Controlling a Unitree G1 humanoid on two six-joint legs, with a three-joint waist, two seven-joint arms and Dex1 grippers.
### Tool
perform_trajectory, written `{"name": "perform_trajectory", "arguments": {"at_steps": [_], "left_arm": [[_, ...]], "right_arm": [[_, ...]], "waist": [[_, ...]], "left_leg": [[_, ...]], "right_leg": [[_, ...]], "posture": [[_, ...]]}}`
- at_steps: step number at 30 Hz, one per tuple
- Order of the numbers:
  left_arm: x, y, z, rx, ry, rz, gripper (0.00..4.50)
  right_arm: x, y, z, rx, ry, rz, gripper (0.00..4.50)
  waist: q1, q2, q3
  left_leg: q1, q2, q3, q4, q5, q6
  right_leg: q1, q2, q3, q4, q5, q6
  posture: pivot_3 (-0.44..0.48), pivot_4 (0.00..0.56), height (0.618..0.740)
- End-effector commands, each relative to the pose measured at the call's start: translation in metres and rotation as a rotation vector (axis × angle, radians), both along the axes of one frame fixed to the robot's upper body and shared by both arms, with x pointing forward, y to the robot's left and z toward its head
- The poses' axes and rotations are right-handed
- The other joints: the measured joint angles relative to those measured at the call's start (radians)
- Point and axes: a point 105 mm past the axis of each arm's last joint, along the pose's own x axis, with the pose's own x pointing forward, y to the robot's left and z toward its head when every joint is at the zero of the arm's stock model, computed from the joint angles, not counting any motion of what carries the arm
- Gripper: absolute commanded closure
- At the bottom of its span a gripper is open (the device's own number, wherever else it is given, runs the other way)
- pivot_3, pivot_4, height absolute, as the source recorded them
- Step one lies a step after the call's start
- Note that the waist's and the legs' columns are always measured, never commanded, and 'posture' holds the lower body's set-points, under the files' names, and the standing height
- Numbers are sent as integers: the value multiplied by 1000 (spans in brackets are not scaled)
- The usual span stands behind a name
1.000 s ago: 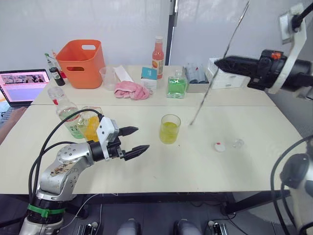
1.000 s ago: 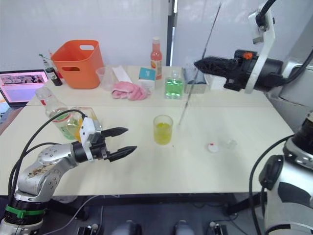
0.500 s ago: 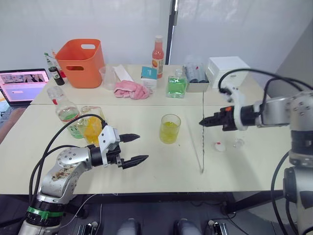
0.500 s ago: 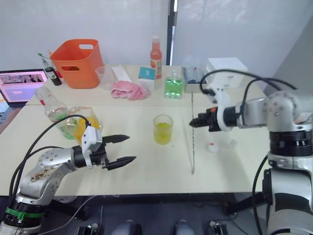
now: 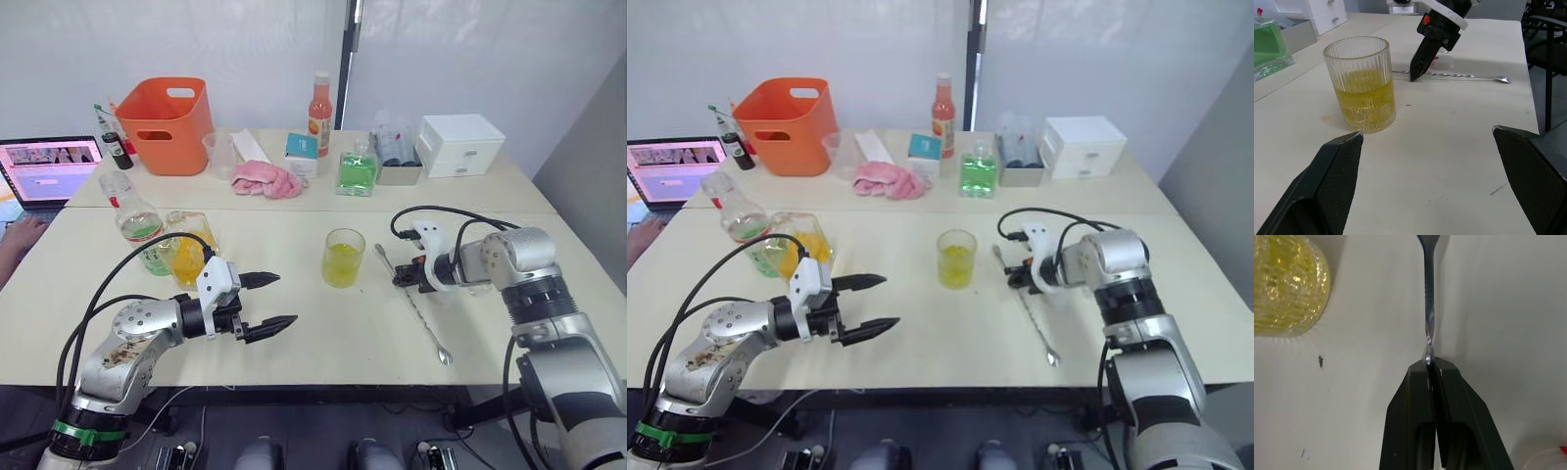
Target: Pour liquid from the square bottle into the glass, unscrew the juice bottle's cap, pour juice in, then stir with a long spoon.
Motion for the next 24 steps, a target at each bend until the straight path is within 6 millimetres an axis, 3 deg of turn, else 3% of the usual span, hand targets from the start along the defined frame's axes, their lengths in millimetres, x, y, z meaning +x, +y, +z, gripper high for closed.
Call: {"name": "perform_trajectory", "arguments": {"at_steps": [1, 2, 8, 11, 15, 18, 24], "left_arm": [[-3, -1, 10, 9, -51, -21, 26], [-2, 0, 10, 11, -51, -22, 26], [-1, 2, 10, 28, -61, -23, 0], [-1, 10, 10, 29, -57, -3, 0], [-6, 28, 15, 2, -50, 56, 0], [-12, 46, 17, -5, -61, 127, 0], [-20, 99, 11, 7, -49, 343, 0]], "right_arm": [[2, -5, -1, 4, -18, -27, 4500], [1, -2, -2, 8, -17, -17, 4500], [-5, 4, 7, 46, -77, 21, 2541], [-13, 3, 38, 72, -208, 64, 1517], [-38, -11, 75, 83, -415, 138, 156], [-64, -25, 103, 154, -634, 169, 50], [-116, -68, 96, 246, -756, 68, 50]], "waist": [[-2, 0, 0], [-2, 0, 0], [-2, 0, 0], [1, 0, 0], [3, 0, 0], [4, 0, 0], [8, 0, 0]], "left_leg": [[0, 0, 0, 0, 0, 0], [0, 0, 0, 0, 0, 0], [2, 0, 0, 0, 0, 0], [1, 0, -1, 0, 0, 0], [-2, 0, -4, 0, 0, 0], [-1, 1, -7, -2, -1, 1], [2, 1, -6, -1, -1, 1]], "right_leg": [[0, 0, 0, 0, 0, 0], [0, 0, 0, 0, 0, 0], [1, 0, 0, 1, 0, 0], [1, 0, 0, 1, 0, 0], [-2, -1, 0, 0, 0, 0], [-1, -1, 0, -1, 0, 0], [2, -1, 0, -2, 0, 1]], "posture": [[0, 150, 715], [0, 150, 715], [0, 150, 715], [0, 150, 715], [0, 150, 715], [0, 150, 715], [0, 150, 715]]}}
